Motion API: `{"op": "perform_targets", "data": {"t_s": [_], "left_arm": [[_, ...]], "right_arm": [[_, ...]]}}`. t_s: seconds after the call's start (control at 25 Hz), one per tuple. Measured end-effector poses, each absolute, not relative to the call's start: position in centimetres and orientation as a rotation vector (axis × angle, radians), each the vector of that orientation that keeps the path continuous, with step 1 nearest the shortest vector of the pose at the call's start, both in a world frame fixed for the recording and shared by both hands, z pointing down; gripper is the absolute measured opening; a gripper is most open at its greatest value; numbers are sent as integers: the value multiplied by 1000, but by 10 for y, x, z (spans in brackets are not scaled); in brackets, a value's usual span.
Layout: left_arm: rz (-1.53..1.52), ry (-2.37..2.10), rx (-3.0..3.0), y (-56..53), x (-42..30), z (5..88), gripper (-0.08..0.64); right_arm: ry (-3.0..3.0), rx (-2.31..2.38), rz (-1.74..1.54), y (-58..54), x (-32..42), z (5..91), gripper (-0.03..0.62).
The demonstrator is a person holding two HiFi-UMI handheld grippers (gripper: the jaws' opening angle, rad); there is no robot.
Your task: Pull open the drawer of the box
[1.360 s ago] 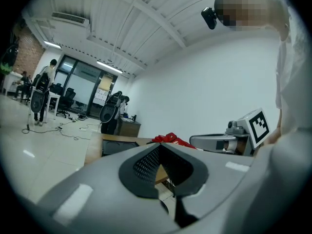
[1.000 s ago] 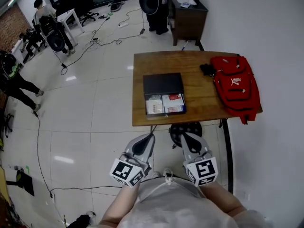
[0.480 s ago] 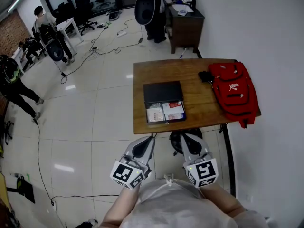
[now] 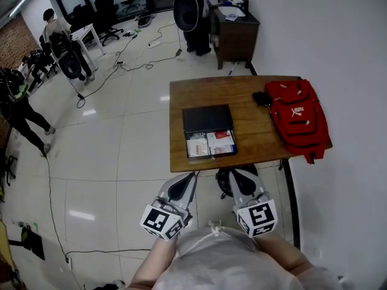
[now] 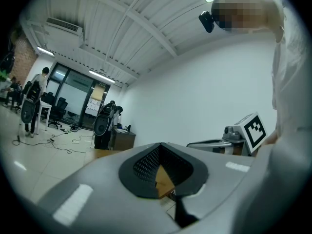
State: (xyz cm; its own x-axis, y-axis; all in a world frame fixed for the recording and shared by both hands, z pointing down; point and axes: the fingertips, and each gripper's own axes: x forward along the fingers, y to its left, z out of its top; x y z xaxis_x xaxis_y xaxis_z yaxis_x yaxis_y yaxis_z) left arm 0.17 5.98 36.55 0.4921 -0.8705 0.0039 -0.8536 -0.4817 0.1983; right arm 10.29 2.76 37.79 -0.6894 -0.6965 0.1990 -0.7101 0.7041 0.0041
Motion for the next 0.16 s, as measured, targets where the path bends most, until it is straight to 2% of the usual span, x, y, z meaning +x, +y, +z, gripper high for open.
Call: {"op": "perform_targets", "data": {"t_s": [0.16], "left_arm": [[-136,-1487,2555,61,1,366,6]], "right_arm": [[-2724,1133,110,29,101,378,6]]}}
